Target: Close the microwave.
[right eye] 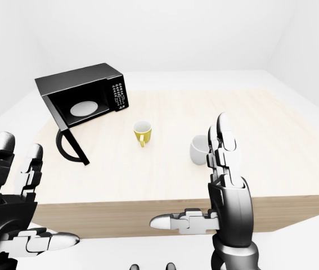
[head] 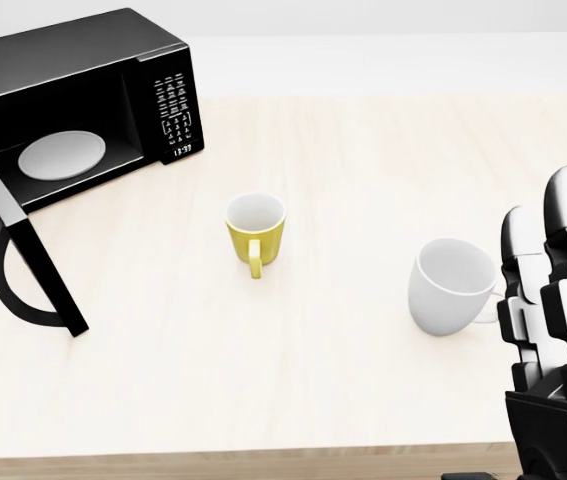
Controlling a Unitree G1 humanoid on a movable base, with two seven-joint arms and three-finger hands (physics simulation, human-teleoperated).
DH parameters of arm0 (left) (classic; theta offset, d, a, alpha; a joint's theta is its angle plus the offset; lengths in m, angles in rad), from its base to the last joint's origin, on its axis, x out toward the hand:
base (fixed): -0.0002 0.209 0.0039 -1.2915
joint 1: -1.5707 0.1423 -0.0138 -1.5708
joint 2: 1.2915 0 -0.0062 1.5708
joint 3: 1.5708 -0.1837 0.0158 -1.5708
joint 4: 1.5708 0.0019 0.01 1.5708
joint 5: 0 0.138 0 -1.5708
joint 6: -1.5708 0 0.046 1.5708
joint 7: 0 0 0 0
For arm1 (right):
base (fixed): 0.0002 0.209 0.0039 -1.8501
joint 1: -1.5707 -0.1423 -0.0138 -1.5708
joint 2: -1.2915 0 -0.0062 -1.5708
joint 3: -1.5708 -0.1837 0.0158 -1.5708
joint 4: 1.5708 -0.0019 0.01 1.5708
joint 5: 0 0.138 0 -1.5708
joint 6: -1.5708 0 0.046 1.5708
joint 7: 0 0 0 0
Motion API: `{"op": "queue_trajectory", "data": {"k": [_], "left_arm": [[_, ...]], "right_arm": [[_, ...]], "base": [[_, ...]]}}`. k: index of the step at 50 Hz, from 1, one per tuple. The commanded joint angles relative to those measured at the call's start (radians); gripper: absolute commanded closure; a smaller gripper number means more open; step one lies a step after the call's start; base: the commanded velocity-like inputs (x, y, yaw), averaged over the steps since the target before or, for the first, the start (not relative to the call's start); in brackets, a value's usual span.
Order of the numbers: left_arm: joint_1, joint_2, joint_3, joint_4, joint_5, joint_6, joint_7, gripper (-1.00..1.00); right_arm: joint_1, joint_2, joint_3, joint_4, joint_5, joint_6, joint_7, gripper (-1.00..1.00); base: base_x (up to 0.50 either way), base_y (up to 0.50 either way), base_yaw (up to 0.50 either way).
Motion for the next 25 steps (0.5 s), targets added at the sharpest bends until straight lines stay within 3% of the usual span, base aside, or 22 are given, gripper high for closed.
{"op": "queue_trajectory", "data": {"k": [1,25], "left_arm": [[0.004,0.010,-0.003,-0.001,-0.004,-0.005,0.007,-1.00],[-0.001,0.000,-0.001,-0.001,0.005,0.007,0.000,-1.00]], "right_arm": [[0.003,-0.004,0.009,-0.001,-0.012,0.000,-0.007,-1.00],[0.007,-0.012,0.023,0.005,-0.027,0.000,-0.020,-1.00]], "base": [[0.00,0.50,0.00],[0.00,0.50,0.00]]}}
